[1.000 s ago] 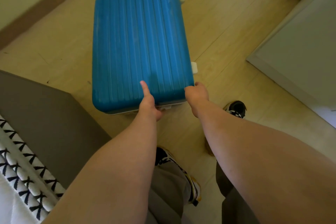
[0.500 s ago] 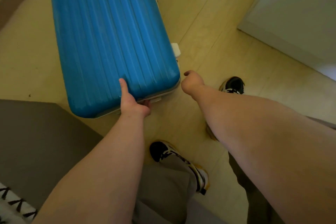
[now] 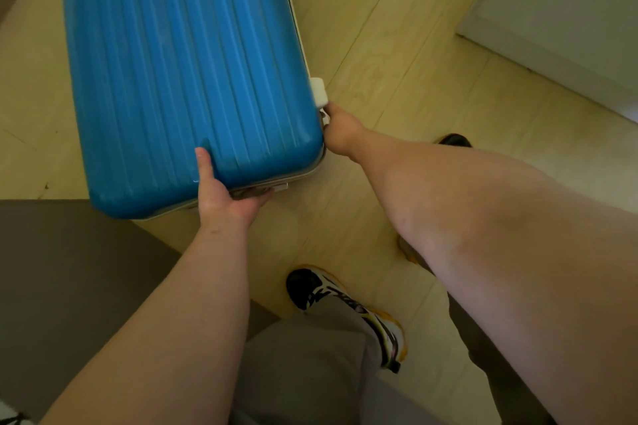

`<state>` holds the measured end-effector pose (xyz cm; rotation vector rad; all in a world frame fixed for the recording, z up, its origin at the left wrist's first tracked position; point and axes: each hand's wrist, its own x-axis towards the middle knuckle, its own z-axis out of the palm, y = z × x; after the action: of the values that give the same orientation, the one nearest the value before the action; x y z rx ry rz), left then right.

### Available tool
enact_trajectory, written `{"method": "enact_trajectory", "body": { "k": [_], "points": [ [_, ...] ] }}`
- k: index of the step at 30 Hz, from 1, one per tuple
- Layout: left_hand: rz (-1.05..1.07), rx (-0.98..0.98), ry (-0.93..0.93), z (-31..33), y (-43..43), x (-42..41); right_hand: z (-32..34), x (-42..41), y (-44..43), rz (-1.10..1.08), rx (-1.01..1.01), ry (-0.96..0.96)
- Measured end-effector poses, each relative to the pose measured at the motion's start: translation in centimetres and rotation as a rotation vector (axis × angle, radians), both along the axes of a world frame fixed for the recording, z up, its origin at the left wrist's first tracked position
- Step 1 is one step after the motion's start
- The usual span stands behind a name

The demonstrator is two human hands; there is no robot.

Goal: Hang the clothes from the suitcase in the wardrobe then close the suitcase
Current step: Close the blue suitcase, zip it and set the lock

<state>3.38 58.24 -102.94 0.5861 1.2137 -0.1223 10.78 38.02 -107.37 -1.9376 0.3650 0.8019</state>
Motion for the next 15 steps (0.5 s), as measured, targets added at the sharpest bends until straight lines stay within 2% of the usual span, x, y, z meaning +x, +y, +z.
{"method": "enact_trajectory", "body": {
  "k": [4,9,12,15],
  "points": [
    [-0.072,0.039,0.023,-0.2,0.1,-0.2,-0.4,0.9,0.0,-0.012,-0.006,-0.014],
    [-0.066,0.068,0.037,-0.1,0.2,-0.1,-2.2,1.1,-0.2,-0.081,-0.064,-0.071],
    [-0.045,0.053,0.010,0.2,0.1,0.0,-2.7,1.1,-0.7,0.067,-0.312,-0.143],
    [0.017,0.044,-0.019,0.5,0.0,0.1,-2.1,0.8,-1.7,0.262,-0.412,-0.198]
  ]
}}
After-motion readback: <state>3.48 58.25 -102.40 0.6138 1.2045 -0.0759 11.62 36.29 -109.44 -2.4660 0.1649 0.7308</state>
